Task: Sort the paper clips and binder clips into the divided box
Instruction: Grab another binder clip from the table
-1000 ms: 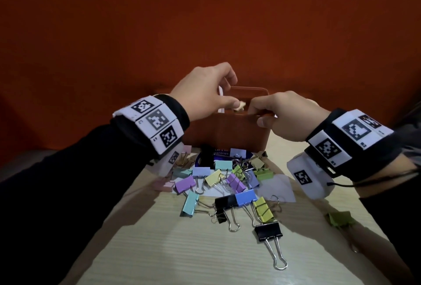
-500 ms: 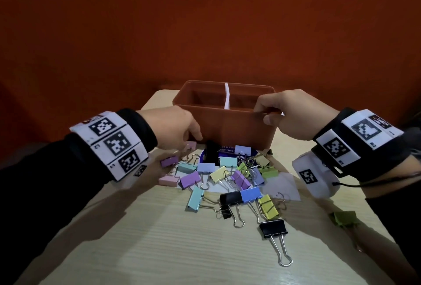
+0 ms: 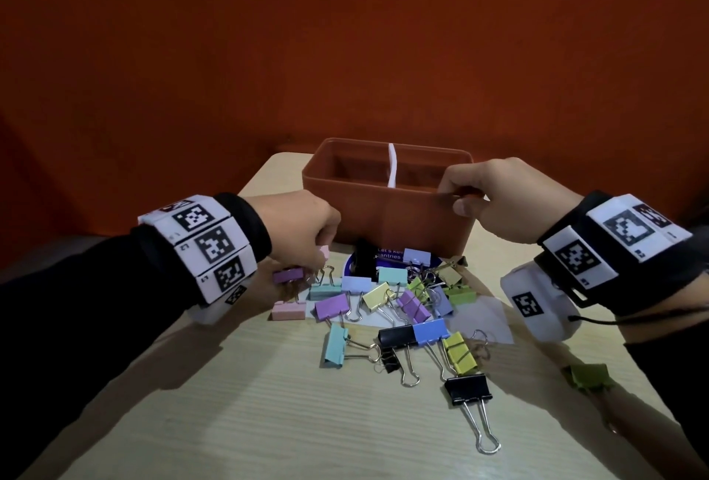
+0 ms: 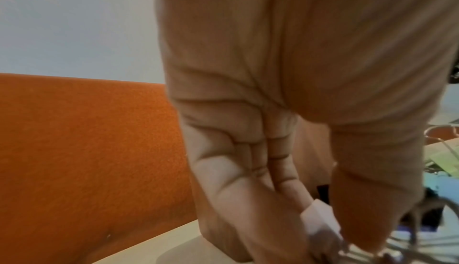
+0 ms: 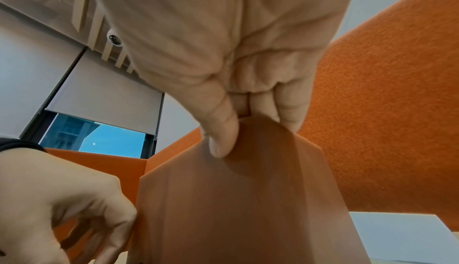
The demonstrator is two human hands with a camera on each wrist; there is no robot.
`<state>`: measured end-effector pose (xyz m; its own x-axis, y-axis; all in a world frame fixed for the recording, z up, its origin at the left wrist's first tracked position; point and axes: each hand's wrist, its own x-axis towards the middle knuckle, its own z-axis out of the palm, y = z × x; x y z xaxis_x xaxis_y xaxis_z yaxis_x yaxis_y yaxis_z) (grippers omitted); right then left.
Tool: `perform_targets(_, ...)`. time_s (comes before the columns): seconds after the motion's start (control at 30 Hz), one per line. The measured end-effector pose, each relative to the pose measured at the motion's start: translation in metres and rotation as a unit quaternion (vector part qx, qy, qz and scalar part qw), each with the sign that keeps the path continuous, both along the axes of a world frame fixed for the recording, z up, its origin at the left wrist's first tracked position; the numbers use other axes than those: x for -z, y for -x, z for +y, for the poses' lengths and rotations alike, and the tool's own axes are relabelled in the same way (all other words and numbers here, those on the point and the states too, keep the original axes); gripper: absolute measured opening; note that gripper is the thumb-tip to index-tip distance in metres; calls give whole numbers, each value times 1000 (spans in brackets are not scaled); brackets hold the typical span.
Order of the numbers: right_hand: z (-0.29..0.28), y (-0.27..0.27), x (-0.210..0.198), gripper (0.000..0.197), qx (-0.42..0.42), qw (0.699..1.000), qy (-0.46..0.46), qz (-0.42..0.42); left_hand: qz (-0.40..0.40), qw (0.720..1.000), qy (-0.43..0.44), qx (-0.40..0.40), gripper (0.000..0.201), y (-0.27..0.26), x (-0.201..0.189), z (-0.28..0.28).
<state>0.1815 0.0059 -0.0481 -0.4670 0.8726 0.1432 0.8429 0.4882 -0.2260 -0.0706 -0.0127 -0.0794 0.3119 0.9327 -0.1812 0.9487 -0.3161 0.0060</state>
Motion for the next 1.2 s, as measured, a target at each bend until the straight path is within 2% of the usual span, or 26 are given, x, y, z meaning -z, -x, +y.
perform_targets(0.1,0,0,1,18,-5,1000,3,5,-36,999,-6,-12,16,0,-4,-1)
perform_targets(0.2,0,0,1,18,-8,1000,4,4,-131,991,18,-32,12,0,-9,-4)
perform_targets(0.27,1,0,1,17,-9,1000,4,4,-192,979,44,-55,20,2,-12,-6)
perform_targets(0.33,2,-1,1,17,-8,1000,2,4,-214,972,70,-72,22,2,-16,-9)
perform_targets(0.43,1,0,1,17,-4,1000,2,4,-190,975,91,-70,23,5,-18,-13)
perform_targets(0.53,1,0,1,17,-1,1000,4,5,-103,991,55,-63,32,11,-14,-12)
perform_targets(0.63,0,1,0,18,2,1000,8,8,-41,995,59,-69,31,18,-9,-11)
perform_targets(0.83,-1,1,0,18,2,1000,9,4,-64,979,142,-131,25,19,-3,-11)
perform_targets(1.07,-2,1,-1,17,-1,1000,7,2,-75,978,140,-133,11,19,2,-8)
perform_targets(1.2,-3,1,-2,17,-3,1000,6,0,-100,978,131,-131,14,23,-3,-8)
